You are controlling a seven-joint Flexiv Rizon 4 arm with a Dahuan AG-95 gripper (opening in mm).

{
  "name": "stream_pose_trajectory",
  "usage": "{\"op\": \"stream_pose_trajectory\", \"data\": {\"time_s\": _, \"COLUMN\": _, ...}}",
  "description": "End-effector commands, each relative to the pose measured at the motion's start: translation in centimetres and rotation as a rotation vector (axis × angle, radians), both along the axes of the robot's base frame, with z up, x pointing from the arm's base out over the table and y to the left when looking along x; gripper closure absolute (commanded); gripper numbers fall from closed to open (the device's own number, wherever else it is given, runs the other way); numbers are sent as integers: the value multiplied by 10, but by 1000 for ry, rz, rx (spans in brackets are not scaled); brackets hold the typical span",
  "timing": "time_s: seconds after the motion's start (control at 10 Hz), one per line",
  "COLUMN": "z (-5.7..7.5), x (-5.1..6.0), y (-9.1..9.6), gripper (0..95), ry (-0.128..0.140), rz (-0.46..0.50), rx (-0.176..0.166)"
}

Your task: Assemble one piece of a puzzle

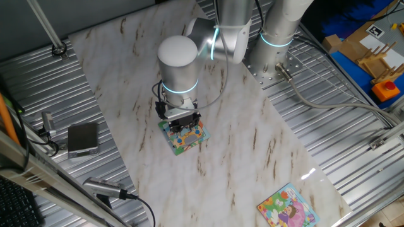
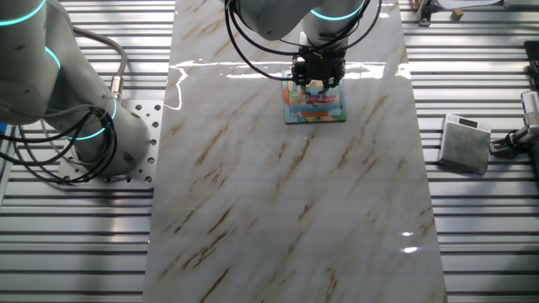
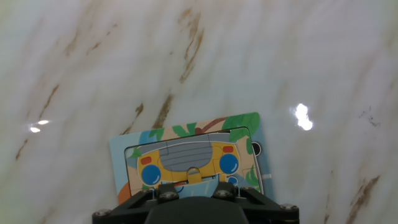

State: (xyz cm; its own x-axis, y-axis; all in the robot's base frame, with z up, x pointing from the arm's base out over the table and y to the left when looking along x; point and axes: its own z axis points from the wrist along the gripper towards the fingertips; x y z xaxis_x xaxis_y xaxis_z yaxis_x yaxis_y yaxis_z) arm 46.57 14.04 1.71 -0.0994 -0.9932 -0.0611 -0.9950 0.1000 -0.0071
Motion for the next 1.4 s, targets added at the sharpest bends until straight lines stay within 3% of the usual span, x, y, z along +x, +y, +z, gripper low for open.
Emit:
{"op": "stream_pose_trajectory", "data": {"time_s": 0.1, "z": 0, "x": 0, "y": 0, "gripper": 570, "ry": 1, "rz": 0, "rx": 1}}
{"op": "stream_pose_trajectory", "data": {"time_s": 1.1, "z": 0, "x": 0, "y": 0, "gripper": 570, "ry": 0, "rz": -7, "rx": -2}}
{"op": "stream_pose_trajectory", "data": {"time_s": 1.2, "z": 0, "x": 0, "y": 0, "gripper": 380, "ry": 0, "rz": -6, "rx": -2}}
{"op": "stream_pose_trajectory", "data": {"time_s": 1.4, "z": 0, "x": 0, "y": 0, "gripper": 380, "ry": 0, "rz": -5, "rx": -3}}
